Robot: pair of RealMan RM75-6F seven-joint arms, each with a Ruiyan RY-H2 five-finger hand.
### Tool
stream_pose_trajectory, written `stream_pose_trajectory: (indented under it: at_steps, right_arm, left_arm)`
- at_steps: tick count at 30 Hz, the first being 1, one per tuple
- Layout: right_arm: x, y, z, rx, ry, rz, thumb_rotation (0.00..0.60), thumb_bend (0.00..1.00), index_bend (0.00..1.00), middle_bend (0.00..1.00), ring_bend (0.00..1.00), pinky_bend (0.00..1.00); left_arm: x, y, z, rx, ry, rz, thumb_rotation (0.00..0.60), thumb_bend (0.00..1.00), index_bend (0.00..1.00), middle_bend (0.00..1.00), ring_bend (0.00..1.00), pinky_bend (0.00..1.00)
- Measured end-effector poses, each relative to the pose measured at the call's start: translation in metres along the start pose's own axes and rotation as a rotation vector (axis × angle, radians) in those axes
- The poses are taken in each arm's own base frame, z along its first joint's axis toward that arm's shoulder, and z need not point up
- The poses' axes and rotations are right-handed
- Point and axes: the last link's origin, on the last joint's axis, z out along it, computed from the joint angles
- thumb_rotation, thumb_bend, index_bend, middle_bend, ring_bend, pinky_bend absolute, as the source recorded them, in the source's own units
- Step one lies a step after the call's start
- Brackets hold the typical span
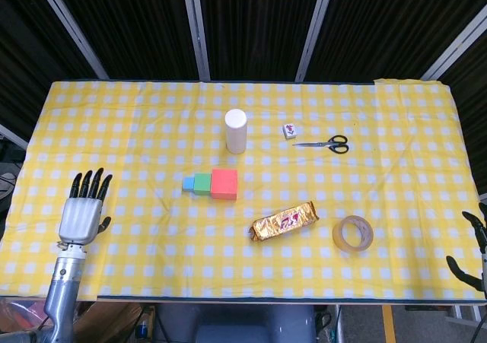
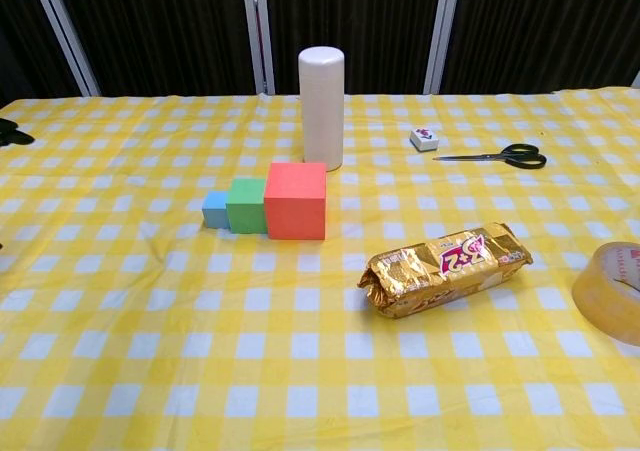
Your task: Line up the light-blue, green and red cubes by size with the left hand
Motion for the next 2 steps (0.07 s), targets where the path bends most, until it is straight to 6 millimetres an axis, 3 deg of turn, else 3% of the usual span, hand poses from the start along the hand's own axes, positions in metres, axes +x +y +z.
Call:
stream_pose_trajectory:
  at_steps: [2]
  right_arm:
    - [0.0001,-0.0011,-0.0005,0.003,0.001,-0.004,0.600,0.32,0.16,0.00,0.02,0.00]
  left_arm:
    - [-0.0010,-0.0077,-0.0071,0.014,0.002,-0.017,0.600,0.23,0.09,0.00,0.00,0.00]
